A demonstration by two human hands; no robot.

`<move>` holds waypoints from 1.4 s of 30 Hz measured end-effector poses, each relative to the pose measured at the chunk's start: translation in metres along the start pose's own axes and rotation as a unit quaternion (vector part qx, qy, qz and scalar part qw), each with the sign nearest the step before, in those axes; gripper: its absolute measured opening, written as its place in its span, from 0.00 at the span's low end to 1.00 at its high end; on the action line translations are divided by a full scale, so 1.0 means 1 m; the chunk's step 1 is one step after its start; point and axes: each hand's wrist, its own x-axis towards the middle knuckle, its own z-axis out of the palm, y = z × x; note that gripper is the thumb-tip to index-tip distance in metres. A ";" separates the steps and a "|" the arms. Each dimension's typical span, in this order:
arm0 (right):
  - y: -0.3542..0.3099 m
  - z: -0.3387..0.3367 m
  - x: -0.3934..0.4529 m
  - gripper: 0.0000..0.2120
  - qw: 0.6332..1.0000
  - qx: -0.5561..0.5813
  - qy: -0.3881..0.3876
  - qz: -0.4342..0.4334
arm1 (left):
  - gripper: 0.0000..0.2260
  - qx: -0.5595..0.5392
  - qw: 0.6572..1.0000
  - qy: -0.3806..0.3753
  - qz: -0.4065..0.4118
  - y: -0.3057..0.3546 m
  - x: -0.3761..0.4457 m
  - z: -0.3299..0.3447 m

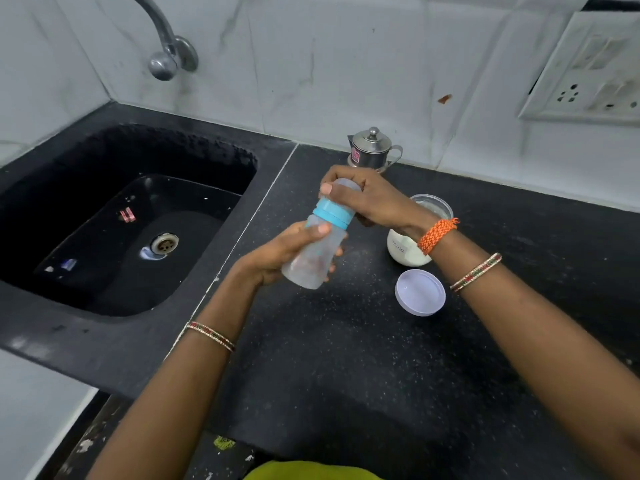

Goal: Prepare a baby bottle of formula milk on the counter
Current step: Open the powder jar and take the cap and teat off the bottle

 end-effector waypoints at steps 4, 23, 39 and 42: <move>0.001 -0.014 -0.001 0.12 0.984 0.102 -0.145 0.007 | 0.28 -0.222 0.971 -0.080 -0.037 -0.022 -0.013 -0.020; 0.040 0.041 -0.001 0.16 0.930 -0.221 0.262 0.135 | 0.19 0.306 0.871 0.384 0.022 -0.025 0.001 0.004; 0.016 0.057 -0.021 0.20 0.926 0.052 0.315 0.201 | 0.15 0.486 0.821 0.295 -0.058 0.026 -0.011 0.056; 0.009 0.055 -0.032 0.22 0.945 0.073 0.296 0.121 | 0.18 0.363 0.904 0.212 -0.075 0.034 -0.018 0.051</move>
